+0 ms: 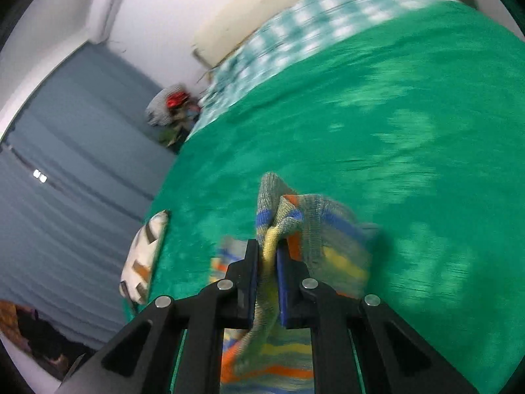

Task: Fold small clothes
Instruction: 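Grasp the sweater's side edge with both grippers, then fold the held edge across the sweater and open both grippers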

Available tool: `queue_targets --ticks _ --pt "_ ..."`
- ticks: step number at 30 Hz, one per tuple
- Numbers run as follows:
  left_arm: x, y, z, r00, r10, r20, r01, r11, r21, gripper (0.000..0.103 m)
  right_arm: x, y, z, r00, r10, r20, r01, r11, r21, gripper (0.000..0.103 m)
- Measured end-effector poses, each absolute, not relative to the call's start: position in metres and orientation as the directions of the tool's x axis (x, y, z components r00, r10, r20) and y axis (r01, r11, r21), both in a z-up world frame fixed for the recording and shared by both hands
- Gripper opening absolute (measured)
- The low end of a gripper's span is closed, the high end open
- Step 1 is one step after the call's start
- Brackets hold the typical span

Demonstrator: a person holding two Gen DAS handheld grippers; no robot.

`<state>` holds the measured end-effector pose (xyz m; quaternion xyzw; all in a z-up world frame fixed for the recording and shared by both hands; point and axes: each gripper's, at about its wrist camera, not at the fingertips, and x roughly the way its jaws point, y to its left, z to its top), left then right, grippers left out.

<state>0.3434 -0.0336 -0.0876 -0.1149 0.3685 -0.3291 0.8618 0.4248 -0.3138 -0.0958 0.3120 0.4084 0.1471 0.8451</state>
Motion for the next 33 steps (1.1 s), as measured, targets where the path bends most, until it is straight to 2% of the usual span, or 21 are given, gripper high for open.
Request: queue_targets --ticks 6,10,11,13,14,15,16,18,19,21,23,26,28,30,33 --pt "0.364 0.04 -0.135 0.548 -0.558 -0.623 0.274 0.824 -0.497 0.01 0.473 -0.206 -0.128 0.531 0.562 -0.634 -0.041 0.765 0.643 0.011" --pt "0.359 0.053 -0.162 0.544 -0.51 -0.666 0.218 0.852 -0.475 0.01 0.493 -0.159 -0.165 0.475 0.571 -0.669 -0.019 0.767 0.641 0.011" --pt "0.363 0.053 -0.168 0.531 -0.495 -0.687 0.21 0.863 -0.459 0.013 0.496 -0.151 -0.174 0.464 0.58 -0.67 -0.011 0.76 0.65 0.016" --pt "0.36 0.063 -0.178 0.516 -0.415 -0.75 0.165 0.907 -0.388 0.028 0.5 -0.144 -0.191 0.46 0.627 -0.629 0.013 0.703 0.711 0.024" --pt "0.36 0.07 -0.181 0.51 -0.377 -0.773 0.129 0.922 -0.365 0.046 0.499 -0.145 -0.197 0.467 0.644 -0.606 0.033 0.672 0.74 0.037" --pt "0.359 0.076 -0.18 0.51 -0.374 -0.775 0.11 0.922 -0.372 0.058 0.496 -0.149 -0.199 0.481 0.657 -0.58 0.048 0.641 0.766 0.043" --pt "0.359 0.085 -0.178 0.521 -0.377 -0.765 0.091 0.916 -0.39 0.06 0.491 -0.155 -0.197 0.497 0.662 -0.56 0.048 0.624 0.78 0.043" --pt "0.357 0.098 -0.166 0.558 -0.381 -0.737 0.09 0.911 -0.403 0.06 0.477 -0.169 -0.184 0.524 0.644 -0.557 0.028 0.641 0.767 0.043" --pt "0.356 0.1 -0.159 0.574 -0.387 -0.722 0.106 0.909 -0.403 0.06 0.467 -0.178 -0.175 0.533 0.61 -0.586 0.01 0.688 0.725 0.043" --pt "0.36 0.096 -0.148 0.588 -0.413 -0.695 0.161 0.902 -0.4 0.06 0.442 -0.193 -0.157 0.543 0.485 -0.686 -0.037 0.83 0.557 0.043" --pt "0.37 0.083 -0.143 0.581 -0.427 -0.693 0.217 0.902 -0.373 0.06 0.414 -0.201 -0.147 0.543 0.386 -0.745 -0.08 0.908 0.412 0.043" --pt "0.389 0.057 -0.149 0.539 -0.399 -0.742 0.251 0.917 -0.311 0.064 0.37 -0.201 -0.141 0.528 0.348 -0.774 -0.158 0.936 0.313 0.043" --pt "0.396 0.043 -0.167 0.488 -0.339 -0.804 0.24 0.938 -0.249 0.063 0.344 -0.186 -0.148 0.512 0.349 -0.785 -0.218 0.937 0.274 0.043" --pt "0.395 0.043 -0.188 0.439 -0.275 -0.855 0.221 0.956 -0.194 0.05 0.325 -0.17 -0.169 0.471 0.365 -0.803 -0.251 0.928 0.274 0.043" --pt "0.378 0.056 -0.188 0.444 -0.264 -0.856 0.234 0.957 -0.174 0.051 0.298 -0.153 -0.208 0.426 0.305 -0.851 -0.272 0.941 0.202 0.044"
